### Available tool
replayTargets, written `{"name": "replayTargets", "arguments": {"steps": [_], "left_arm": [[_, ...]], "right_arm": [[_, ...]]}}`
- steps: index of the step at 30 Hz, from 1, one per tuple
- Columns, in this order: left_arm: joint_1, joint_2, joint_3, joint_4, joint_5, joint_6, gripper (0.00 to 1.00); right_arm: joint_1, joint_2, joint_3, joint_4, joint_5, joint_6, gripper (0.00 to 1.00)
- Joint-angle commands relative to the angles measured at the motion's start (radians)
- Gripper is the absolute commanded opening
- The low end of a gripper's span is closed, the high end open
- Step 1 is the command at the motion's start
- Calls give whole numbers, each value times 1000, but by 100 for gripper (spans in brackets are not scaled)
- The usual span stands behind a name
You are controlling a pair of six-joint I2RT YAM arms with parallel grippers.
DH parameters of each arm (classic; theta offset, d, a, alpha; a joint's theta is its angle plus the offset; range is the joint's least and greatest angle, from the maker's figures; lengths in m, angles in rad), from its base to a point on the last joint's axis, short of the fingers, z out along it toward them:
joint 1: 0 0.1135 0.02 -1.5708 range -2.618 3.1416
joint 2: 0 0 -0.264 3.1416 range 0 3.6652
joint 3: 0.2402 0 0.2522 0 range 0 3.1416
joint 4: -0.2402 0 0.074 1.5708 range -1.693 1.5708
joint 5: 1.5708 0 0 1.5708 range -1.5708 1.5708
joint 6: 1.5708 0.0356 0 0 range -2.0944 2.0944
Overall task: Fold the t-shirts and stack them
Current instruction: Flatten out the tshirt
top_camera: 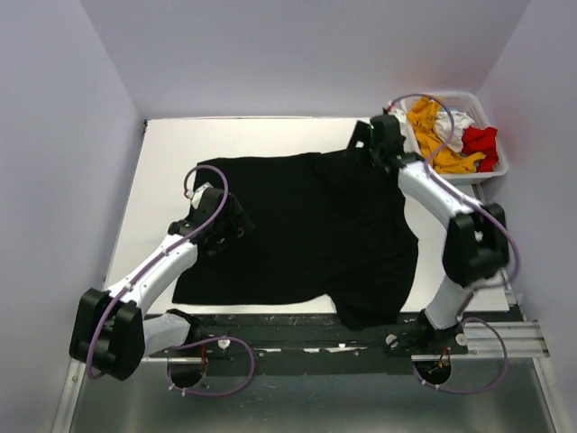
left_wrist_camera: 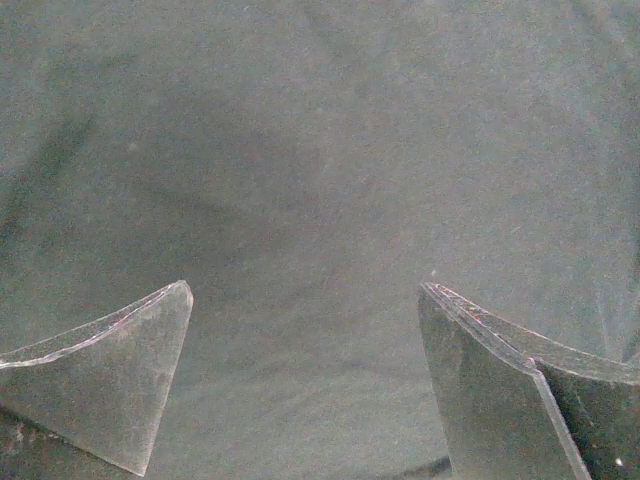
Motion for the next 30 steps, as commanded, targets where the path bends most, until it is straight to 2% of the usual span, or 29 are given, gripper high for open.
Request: {"name": "replayTargets", "arguments": {"steps": [1,7,12,16,18,21,22,26,30], "left_arm": [[17,102,52,65,26,73,99],[52,196,37,84,21,80,99],[66,253,36,68,37,78,99],[70,246,28,52,28,71,99],[70,237,21,48,37,67,98],[70,220,14,29,26,66,98],[70,215,12,20,21,66,99],[70,175,-12,3,18,59,98],[70,130,-33,4,27,53,99]], "right_arm": [[-41,383,389,-158,-37,-201,100],[-88,717,769,-245,-78,-342,100],[-98,875,899,-269,-66,-411,100],[-107,913,890,-264,-90,-415,96],[-110,910,860,-248,-126,-410,84],[-112,883,814,-209,-153,-410,43],[-112,868,803,-187,-147,-416,35],[-111,794,808,-150,-109,-431,15],[-113,663,759,-96,-187,-432,11]]}}
